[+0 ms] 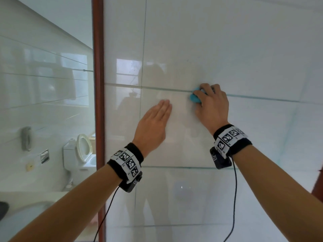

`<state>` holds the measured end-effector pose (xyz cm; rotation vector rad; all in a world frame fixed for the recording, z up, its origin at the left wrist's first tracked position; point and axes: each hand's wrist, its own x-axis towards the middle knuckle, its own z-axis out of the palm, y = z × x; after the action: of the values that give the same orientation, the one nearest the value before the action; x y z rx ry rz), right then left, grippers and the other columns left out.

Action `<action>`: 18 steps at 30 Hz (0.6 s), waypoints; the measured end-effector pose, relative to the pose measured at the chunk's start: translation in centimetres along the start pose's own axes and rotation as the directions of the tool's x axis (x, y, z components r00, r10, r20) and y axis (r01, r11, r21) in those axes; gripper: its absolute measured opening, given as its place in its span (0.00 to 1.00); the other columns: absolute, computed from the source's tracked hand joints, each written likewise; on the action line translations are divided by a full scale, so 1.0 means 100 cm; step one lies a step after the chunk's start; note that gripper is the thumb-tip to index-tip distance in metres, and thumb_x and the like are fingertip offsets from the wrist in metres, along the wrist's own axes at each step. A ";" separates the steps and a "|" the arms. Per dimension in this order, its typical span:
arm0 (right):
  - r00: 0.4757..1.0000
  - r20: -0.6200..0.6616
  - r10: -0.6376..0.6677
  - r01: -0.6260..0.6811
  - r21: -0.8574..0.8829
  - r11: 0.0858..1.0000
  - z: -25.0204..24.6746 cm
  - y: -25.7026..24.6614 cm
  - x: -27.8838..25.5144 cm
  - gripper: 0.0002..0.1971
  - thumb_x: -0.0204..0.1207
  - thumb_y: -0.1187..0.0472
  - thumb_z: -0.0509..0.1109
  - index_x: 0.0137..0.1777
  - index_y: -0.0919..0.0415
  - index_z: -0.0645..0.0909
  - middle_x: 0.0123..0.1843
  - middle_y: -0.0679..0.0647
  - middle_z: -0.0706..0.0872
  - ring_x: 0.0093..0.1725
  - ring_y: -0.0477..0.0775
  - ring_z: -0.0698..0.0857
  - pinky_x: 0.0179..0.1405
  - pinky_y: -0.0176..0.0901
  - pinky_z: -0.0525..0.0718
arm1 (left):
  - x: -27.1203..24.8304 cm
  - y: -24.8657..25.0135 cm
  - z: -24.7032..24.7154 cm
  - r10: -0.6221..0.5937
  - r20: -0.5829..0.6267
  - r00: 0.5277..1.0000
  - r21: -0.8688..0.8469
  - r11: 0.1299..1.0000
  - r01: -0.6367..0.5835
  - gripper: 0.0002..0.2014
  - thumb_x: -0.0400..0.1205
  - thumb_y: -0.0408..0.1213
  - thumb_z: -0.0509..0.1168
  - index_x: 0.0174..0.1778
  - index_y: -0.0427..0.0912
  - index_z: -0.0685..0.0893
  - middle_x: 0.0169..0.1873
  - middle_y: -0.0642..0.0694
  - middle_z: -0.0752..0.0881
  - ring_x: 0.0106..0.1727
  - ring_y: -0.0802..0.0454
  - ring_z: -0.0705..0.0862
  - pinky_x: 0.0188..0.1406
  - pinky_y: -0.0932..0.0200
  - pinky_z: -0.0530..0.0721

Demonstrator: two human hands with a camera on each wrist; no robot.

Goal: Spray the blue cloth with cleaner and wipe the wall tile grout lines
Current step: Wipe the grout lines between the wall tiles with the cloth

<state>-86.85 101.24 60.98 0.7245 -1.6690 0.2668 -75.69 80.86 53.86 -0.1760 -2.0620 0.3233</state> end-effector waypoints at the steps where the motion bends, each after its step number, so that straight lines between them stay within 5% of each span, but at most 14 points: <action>1: 1.000 0.007 0.006 -0.006 -0.005 1.000 -0.001 0.004 -0.001 0.16 0.68 0.71 0.71 0.56 0.59 0.89 0.61 0.55 0.86 0.55 0.66 0.80 0.46 0.55 0.78 | 0.003 0.007 0.003 0.016 0.017 1.000 -0.011 1.000 -0.016 0.35 0.77 0.29 0.48 0.85 0.32 0.72 0.85 0.36 0.72 0.86 0.41 0.71 0.86 0.49 0.66; 8: 0.996 0.014 0.092 -0.092 -0.022 0.996 -0.013 0.057 -0.019 0.17 0.68 0.70 0.73 0.57 0.59 0.90 0.62 0.55 0.86 0.55 0.65 0.80 0.47 0.54 0.77 | 0.036 0.057 0.018 0.088 0.045 0.995 -0.069 0.994 -0.085 0.34 0.78 0.30 0.48 0.82 0.31 0.75 0.82 0.36 0.75 0.84 0.41 0.74 0.81 0.44 0.77; 18: 0.993 0.013 0.115 -0.115 -0.036 0.993 -0.024 0.125 -0.039 0.18 0.67 0.68 0.73 0.57 0.57 0.90 0.63 0.54 0.86 0.56 0.63 0.81 0.46 0.53 0.79 | 0.081 0.145 0.037 0.123 0.020 0.992 -0.070 0.990 -0.121 0.32 0.79 0.31 0.50 0.82 0.34 0.77 0.81 0.38 0.77 0.83 0.44 0.76 0.83 0.50 0.70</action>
<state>-92.09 113.46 60.52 0.6062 -1.7283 0.3132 -82.99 96.23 54.51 -0.3430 -2.0923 0.3310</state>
